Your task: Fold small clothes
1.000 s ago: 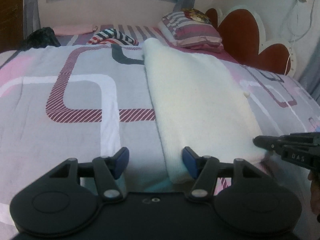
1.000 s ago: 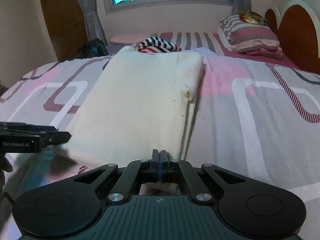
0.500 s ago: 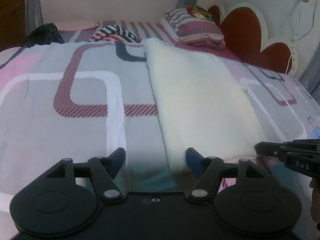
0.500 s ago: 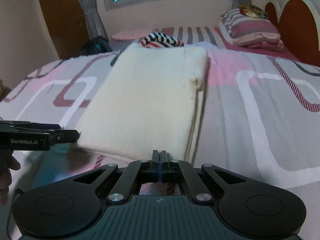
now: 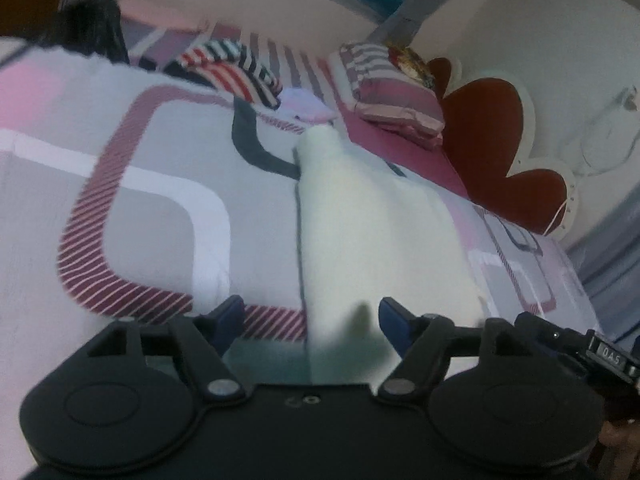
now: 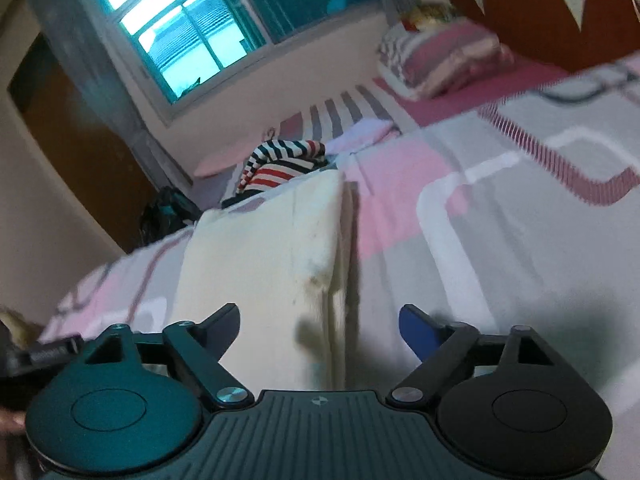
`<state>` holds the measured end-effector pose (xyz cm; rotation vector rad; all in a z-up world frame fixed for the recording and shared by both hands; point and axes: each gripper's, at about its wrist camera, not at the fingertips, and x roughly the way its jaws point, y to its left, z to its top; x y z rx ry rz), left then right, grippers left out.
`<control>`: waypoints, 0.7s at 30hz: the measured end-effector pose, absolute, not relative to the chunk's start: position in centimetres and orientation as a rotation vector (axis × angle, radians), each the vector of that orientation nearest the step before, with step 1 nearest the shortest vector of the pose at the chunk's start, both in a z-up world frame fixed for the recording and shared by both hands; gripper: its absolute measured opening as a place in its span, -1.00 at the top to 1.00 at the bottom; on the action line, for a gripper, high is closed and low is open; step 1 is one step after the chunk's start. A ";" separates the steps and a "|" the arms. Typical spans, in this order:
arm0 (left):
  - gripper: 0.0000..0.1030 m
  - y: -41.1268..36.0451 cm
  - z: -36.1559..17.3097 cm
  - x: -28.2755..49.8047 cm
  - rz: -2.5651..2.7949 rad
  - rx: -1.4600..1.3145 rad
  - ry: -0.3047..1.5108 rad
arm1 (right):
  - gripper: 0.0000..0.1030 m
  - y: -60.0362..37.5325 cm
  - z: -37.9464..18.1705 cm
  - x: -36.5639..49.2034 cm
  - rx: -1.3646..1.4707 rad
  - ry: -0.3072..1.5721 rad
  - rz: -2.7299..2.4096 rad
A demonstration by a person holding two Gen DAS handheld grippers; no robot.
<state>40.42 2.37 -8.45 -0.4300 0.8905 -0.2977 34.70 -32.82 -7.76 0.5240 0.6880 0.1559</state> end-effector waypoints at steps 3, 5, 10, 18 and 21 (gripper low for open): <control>0.78 2.6 -8.8 41.8 -0.310 -0.401 0.892 | -0.58 -34.1 -8.3 36.4 0.589 0.712 0.162; 1.00 3.0 -8.6 41.8 -0.292 -0.378 0.849 | -0.58 -34.6 -8.4 36.9 0.620 0.709 0.175; -0.76 4.1 -8.5 42.0 -0.315 -0.475 0.778 | -0.58 -35.6 -8.8 37.3 0.663 0.704 0.200; -0.75 4.2 -11.6 45.7 -0.458 -0.614 0.950 | -0.58 -35.7 -10.6 38.8 0.721 0.763 0.235; -0.74 5.2 -12.8 47.5 -0.514 -0.781 1.012 | -0.58 -35.8 -10.9 39.1 0.723 0.766 0.258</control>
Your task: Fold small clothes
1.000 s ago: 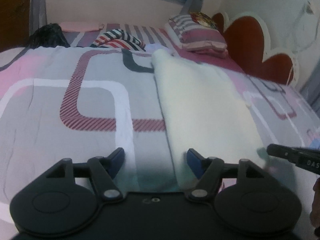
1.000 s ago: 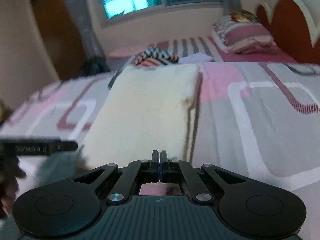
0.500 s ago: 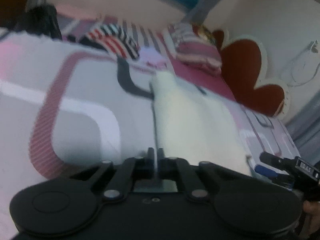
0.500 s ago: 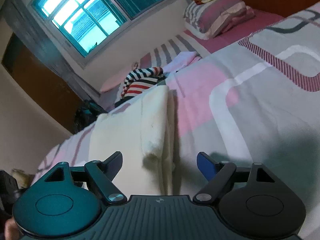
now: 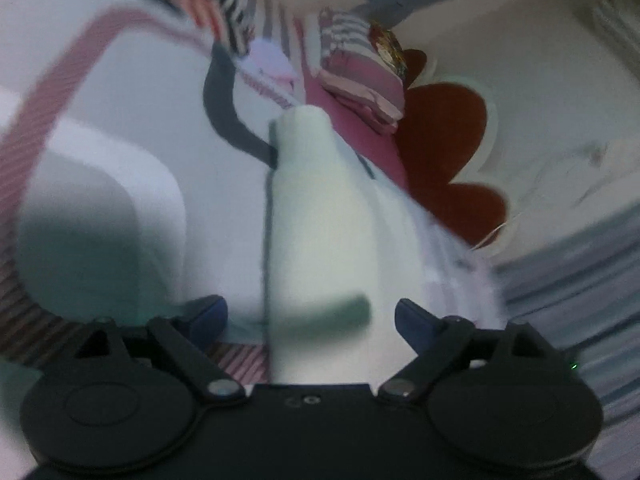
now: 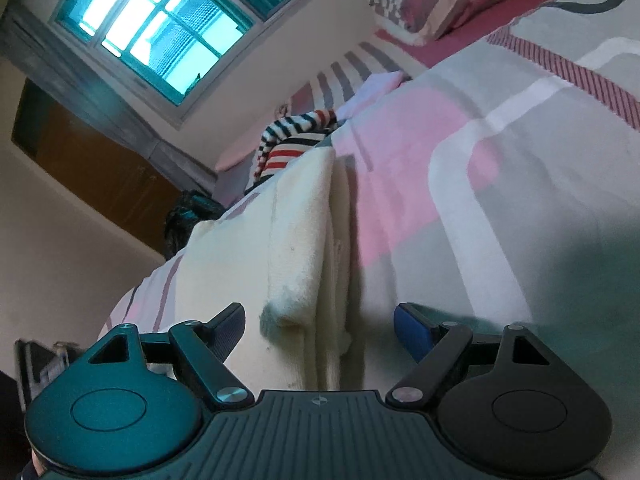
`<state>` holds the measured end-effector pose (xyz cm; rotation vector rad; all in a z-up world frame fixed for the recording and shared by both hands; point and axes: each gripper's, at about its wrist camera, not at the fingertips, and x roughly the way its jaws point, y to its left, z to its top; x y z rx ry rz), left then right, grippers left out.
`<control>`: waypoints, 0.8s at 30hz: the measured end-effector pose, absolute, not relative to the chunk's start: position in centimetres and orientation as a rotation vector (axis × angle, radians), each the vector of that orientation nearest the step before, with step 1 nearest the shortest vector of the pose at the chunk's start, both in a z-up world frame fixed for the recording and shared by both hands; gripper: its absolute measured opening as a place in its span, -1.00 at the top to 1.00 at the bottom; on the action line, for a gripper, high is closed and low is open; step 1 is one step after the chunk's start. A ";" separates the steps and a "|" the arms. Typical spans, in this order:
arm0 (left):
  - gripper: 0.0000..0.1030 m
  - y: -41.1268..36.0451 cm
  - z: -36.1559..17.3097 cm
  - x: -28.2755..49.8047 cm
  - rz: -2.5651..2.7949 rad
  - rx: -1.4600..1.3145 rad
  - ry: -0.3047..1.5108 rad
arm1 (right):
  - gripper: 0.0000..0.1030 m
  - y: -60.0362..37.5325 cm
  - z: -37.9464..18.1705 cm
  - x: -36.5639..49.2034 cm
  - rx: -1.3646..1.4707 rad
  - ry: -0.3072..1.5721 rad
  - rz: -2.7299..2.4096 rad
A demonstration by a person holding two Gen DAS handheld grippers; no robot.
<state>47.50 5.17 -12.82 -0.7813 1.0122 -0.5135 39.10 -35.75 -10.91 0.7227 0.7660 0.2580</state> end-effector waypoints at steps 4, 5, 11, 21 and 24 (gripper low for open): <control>-0.70 5.4 -13.9 49.6 -0.578 -0.857 1.080 | -0.58 -35.4 -10.8 39.8 0.719 0.804 0.300; -0.70 5.0 -13.9 49.8 -0.588 -0.830 1.088 | -0.58 -35.1 -10.7 40.0 0.705 0.814 0.302; -0.63 1.6 -13.1 50.7 -0.626 -0.647 1.083 | -0.53 -33.3 -10.5 41.1 0.651 0.847 0.342; 0.33 -3.9 -9.6 48.7 -0.526 -0.208 0.968 | 0.34 -29.1 -9.0 41.1 0.418 0.831 0.283; 0.34 -4.2 -7.9 47.3 -0.512 -0.119 0.928 | 0.37 -26.8 -7.4 39.9 0.292 0.787 0.282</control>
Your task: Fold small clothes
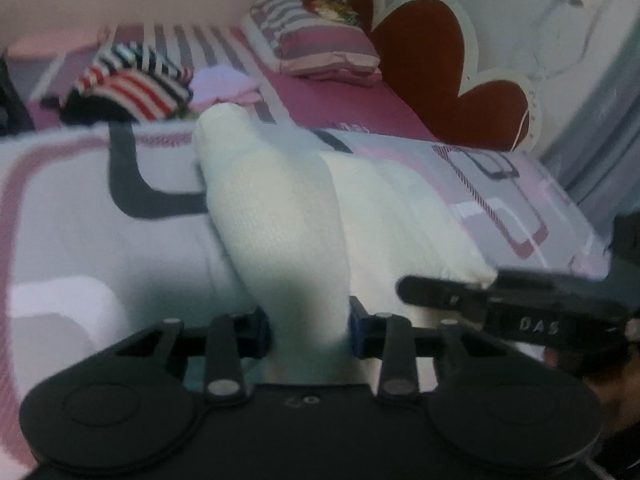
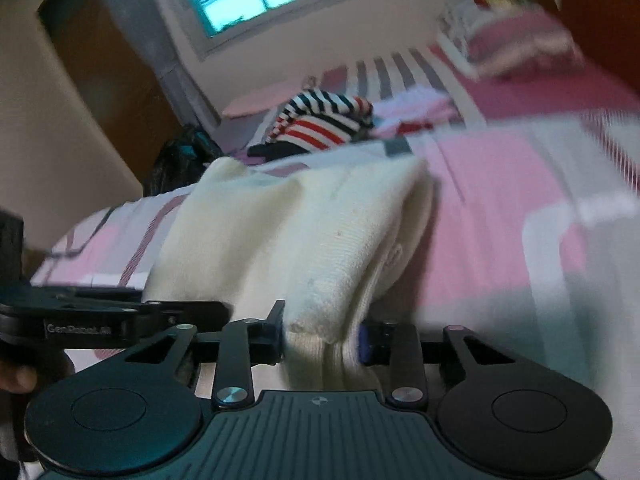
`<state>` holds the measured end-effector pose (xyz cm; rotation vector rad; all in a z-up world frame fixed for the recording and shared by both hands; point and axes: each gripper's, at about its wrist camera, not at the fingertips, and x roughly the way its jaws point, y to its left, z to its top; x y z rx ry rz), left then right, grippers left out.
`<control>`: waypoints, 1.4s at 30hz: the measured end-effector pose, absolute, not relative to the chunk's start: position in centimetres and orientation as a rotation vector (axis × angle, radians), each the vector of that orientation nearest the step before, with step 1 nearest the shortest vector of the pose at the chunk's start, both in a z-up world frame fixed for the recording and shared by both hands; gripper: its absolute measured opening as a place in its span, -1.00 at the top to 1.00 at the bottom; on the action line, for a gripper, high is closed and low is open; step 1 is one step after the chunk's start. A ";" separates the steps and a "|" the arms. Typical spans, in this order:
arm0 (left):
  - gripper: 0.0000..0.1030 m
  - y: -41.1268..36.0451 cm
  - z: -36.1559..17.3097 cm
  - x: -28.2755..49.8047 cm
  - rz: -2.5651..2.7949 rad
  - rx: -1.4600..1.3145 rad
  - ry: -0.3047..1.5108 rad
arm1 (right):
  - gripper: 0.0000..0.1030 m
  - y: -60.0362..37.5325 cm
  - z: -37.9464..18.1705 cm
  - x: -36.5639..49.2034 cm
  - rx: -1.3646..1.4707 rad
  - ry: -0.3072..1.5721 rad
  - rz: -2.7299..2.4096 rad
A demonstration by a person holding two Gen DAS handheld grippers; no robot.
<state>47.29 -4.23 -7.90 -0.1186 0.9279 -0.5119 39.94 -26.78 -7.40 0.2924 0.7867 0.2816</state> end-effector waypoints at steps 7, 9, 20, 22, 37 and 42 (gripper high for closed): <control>0.34 2.4 -3.9 43.2 -0.434 -0.079 0.892 | 0.37 -19.8 -4.9 37.8 0.258 0.737 0.393; 0.34 4.9 -2.9 42.0 -0.392 -0.059 0.895 | 0.37 -16.7 -4.6 37.4 0.256 0.728 0.438; 0.34 15.5 -2.7 37.1 -0.246 -0.111 0.971 | 0.37 -3.6 -6.2 36.6 0.296 0.796 0.620; 0.33 16.4 -3.5 36.8 -0.251 -0.135 0.983 | 0.37 -2.9 -6.7 36.6 0.292 0.811 0.618; -0.57 22.2 -7.2 34.8 -0.163 -0.337 0.984 | 0.12 -8.1 -11.3 37.3 0.414 0.906 0.466; -0.14 21.4 -3.1 31.6 -0.107 -0.235 0.822 | 0.19 -9.5 -8.4 35.0 0.325 0.822 0.373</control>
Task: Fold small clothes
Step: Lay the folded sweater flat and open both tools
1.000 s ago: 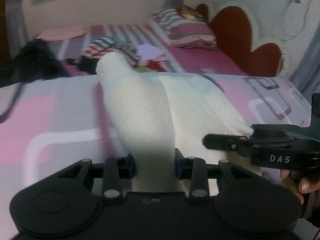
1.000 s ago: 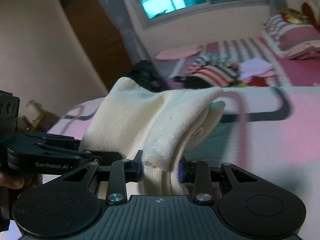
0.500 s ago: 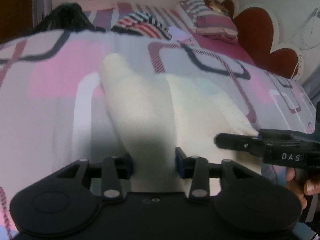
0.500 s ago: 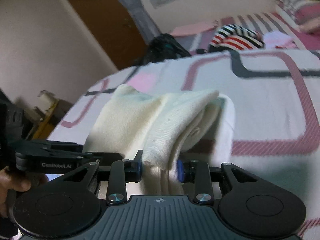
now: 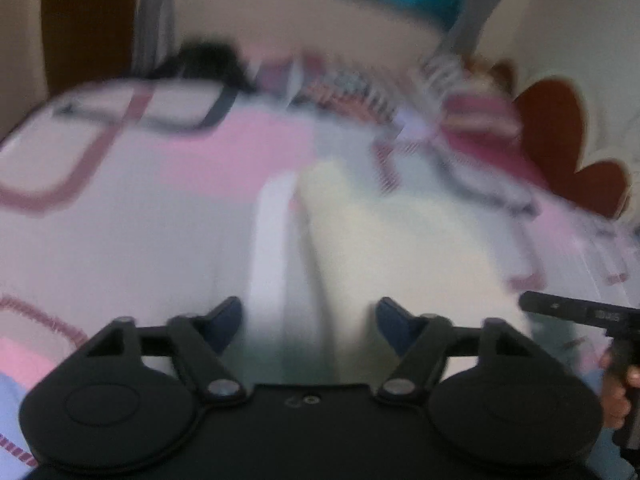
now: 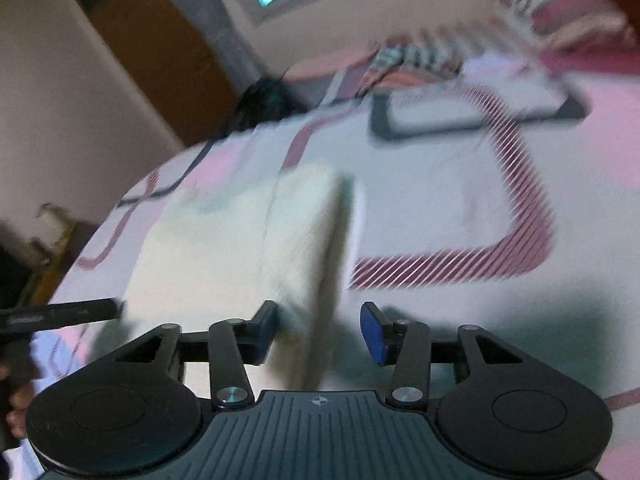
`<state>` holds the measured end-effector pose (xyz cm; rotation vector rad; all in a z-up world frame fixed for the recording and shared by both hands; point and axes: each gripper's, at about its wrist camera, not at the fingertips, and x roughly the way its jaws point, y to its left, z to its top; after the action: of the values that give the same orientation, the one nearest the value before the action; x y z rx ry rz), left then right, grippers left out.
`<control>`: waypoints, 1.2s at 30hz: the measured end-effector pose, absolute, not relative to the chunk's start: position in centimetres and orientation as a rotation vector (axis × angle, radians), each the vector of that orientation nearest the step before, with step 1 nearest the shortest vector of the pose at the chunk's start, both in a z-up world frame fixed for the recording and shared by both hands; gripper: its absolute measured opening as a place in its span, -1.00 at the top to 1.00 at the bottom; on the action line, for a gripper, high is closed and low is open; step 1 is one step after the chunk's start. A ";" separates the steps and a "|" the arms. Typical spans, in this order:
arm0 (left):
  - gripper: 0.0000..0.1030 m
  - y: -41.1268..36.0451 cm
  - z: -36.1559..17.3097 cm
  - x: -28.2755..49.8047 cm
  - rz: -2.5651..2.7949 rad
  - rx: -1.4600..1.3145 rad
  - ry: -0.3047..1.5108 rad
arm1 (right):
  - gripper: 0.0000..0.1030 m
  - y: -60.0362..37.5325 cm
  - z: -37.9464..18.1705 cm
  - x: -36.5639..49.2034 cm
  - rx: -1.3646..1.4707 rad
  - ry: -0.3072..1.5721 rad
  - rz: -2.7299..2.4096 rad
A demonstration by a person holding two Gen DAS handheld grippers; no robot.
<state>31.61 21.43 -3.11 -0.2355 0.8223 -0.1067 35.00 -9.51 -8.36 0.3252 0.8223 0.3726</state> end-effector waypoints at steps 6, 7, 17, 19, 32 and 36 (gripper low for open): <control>-0.12 14.4 -2.6 32.5 -0.196 -0.033 0.845 | 0.46 -5.9 -5.5 33.8 0.130 0.716 0.495; -0.12 13.5 -3.5 32.9 -0.213 -0.027 0.879 | 0.50 -4.8 -5.7 33.7 0.077 0.716 0.512; -0.15 10.2 -4.1 29.0 -0.174 0.073 0.857 | 0.66 -4.0 -7.4 33.2 -0.064 0.819 0.505; -0.16 10.3 -4.1 26.9 -0.145 0.059 0.834 | 0.66 -4.2 -7.1 31.1 -0.066 0.820 0.538; -0.22 10.0 -6.6 21.9 -0.045 -0.006 0.899 | 0.63 -2.3 -10.9 25.3 -0.211 0.852 0.506; -0.16 9.0 -6.5 20.6 -0.022 0.051 0.917 | 0.60 -2.2 -10.8 25.2 -0.215 0.865 0.477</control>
<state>20.58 9.04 -6.49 0.0512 0.9174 -0.0216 25.24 -2.17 -10.80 -0.2148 0.8651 0.4770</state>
